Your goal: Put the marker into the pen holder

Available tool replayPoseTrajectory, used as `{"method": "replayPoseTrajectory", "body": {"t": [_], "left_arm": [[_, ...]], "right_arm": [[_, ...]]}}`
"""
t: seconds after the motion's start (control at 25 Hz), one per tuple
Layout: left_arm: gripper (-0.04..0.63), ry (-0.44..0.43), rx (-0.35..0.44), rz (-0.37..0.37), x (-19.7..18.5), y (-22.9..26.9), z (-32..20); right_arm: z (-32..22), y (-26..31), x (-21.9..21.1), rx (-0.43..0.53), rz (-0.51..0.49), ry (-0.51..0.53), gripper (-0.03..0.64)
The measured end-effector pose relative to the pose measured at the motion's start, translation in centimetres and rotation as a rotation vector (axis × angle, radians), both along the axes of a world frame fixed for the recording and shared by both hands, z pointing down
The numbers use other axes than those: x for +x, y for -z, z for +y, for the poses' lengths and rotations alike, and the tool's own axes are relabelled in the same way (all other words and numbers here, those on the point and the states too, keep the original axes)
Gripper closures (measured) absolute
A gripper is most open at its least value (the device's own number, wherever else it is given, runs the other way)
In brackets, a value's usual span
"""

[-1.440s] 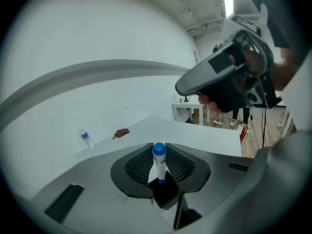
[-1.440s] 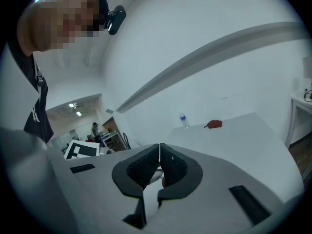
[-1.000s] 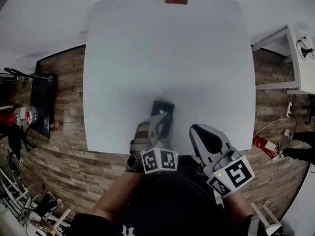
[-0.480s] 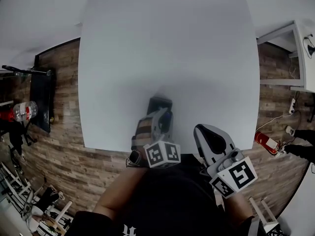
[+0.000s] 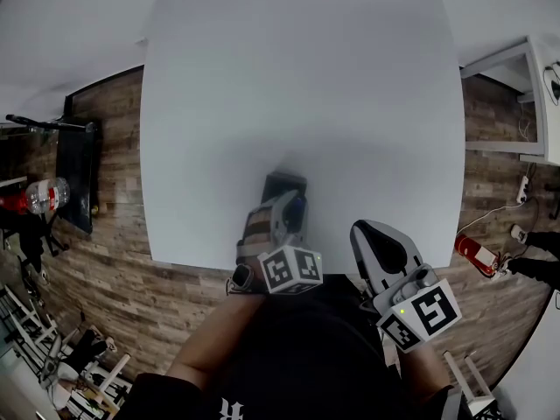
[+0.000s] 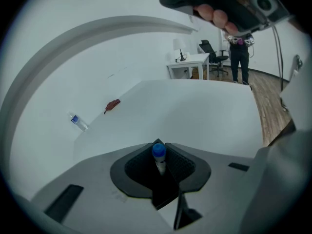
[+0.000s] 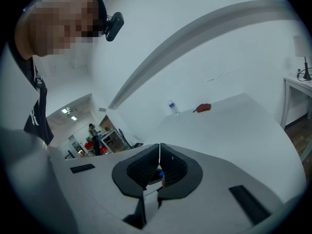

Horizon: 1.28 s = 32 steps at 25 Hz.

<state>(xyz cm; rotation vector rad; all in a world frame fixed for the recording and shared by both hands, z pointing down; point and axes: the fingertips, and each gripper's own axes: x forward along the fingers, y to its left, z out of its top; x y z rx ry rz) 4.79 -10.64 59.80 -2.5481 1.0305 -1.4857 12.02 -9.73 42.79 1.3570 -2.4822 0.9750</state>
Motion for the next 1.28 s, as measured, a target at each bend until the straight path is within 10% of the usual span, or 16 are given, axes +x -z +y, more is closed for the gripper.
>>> {"method": "replayPoseTrajectory", "body": {"t": [0.76,1.28], "left_arm": [[0.471,-0.037,-0.007,0.127,0.7,4.3,0.2],[0.474,-0.041,0.013,0.343,-1.3,11.8,1.2]], "right_arm": [[-0.1,1.6,-0.9,0.048,-0.003,-0.029,0.600],[0.5,4.1,-4.5,0.149,0.035,-0.022,0.600]]}}
